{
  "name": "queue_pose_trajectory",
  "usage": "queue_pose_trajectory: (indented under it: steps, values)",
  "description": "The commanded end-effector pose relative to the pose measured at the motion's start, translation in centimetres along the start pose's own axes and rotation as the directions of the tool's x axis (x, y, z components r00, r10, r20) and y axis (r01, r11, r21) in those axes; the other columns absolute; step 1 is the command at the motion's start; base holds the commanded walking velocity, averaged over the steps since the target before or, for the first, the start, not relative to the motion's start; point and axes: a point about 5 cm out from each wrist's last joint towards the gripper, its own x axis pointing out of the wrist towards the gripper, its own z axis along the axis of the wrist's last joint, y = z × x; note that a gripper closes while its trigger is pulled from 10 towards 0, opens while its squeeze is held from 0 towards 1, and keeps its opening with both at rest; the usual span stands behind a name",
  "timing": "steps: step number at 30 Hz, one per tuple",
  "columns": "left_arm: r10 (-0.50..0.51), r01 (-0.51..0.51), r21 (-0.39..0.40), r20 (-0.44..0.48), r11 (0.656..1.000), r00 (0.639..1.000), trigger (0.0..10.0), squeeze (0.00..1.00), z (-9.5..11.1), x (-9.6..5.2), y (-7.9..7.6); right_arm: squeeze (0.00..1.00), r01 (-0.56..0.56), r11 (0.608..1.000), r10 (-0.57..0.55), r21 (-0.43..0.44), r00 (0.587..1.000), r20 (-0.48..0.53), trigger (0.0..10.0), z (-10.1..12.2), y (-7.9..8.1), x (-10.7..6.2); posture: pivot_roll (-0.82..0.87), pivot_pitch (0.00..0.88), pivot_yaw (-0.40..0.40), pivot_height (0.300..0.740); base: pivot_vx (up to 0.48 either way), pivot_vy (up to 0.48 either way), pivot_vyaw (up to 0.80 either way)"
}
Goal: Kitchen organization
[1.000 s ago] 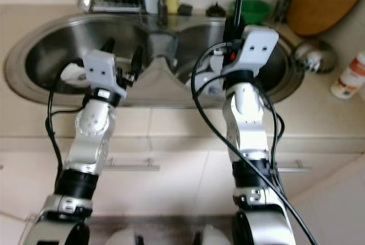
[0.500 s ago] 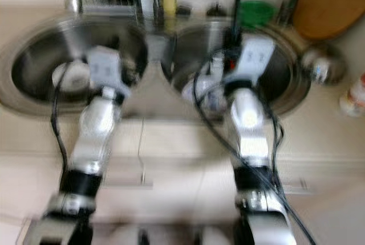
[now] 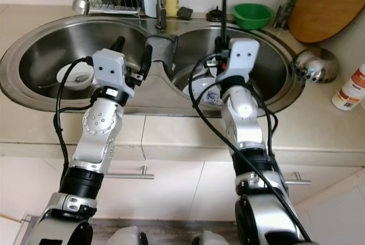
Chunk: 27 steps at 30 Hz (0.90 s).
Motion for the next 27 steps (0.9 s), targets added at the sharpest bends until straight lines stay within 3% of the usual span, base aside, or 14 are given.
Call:
queue_pose_trajectory:
  steps: [1,6,7,12,19,20,21,27]
  values:
    - [0.0,0.0,0.005,0.01,1.0,1.0,10.0,0.0,0.3,0.3,-0.1,0.0,0.009,1.0,-0.009,-0.009,1.0,-0.01,10.0,-0.1,-0.6,0.3,0.06,0.0,-0.072,0.74,0.0,0.0,0.0]
    - [0.005,-0.006,0.004,0.011,1.0,1.0,10.0,0.0,0.3,0.3,0.0,0.0,0.036,0.999,-0.035,0.006,0.995,-0.089,10.0,-1.3,-1.7,0.9,0.06,0.0,-0.076,0.74,0.0,0.0,0.0]
    - [0.006,-0.006,0.003,0.012,1.0,1.0,10.0,0.0,0.3,0.3,-0.1,0.0,0.054,0.998,-0.051,0.013,0.987,-0.154,10.0,-2.1,-2.3,1.0,0.06,0.0,-0.077,0.74,0.0,0.0,0.0]
    - [0.004,-0.004,0.0,0.014,1.0,1.0,10.0,0.0,0.3,0.2,-0.3,0.0,0.053,0.998,-0.056,-0.02,0.978,-0.2,10.0,-2.4,-2.7,1.3,0.07,0.0,-0.082,0.74,0.0,0.0,0.0]
    - [0.016,-0.016,0.001,0.019,1.0,1.0,10.0,0.0,0.5,0.2,-0.2,0.0,0.15,0.987,-0.162,-0.063,0.945,-0.284,10.0,-2.9,-4.4,1.3,0.09,0.0,-0.099,0.74,0.0,0.0,0.0]
    - [0.017,-0.017,0.001,0.019,1.0,1.0,10.0,0.0,0.5,0.2,-0.2,0.74,0.149,0.987,-0.16,-0.058,0.947,-0.279,10.0,-2.8,-4.4,1.3,0.08,0.0,-0.101,0.74,0.0,0.0,0.0]
    - [0.018,-0.018,0.001,0.019,1.0,1.0,10.0,0.0,0.5,0.2,-0.2,1.0,0.141,0.989,-0.149,-0.05,0.951,-0.27,10.0,-2.8,-4.2,1.3,0.08,0.0,-0.101,0.74,0.0,0.0,0.0]
    - [0.017,-0.017,-0.003,0.013,1.0,1.0,10.0,0.0,0.3,0.1,-0.3,1.0,0.112,0.993,-0.115,-0.024,0.962,-0.248,10.0,-2.8,-3.6,1.3,0.08,0.0,-0.1,0.74,0.0,0.0,0.0]
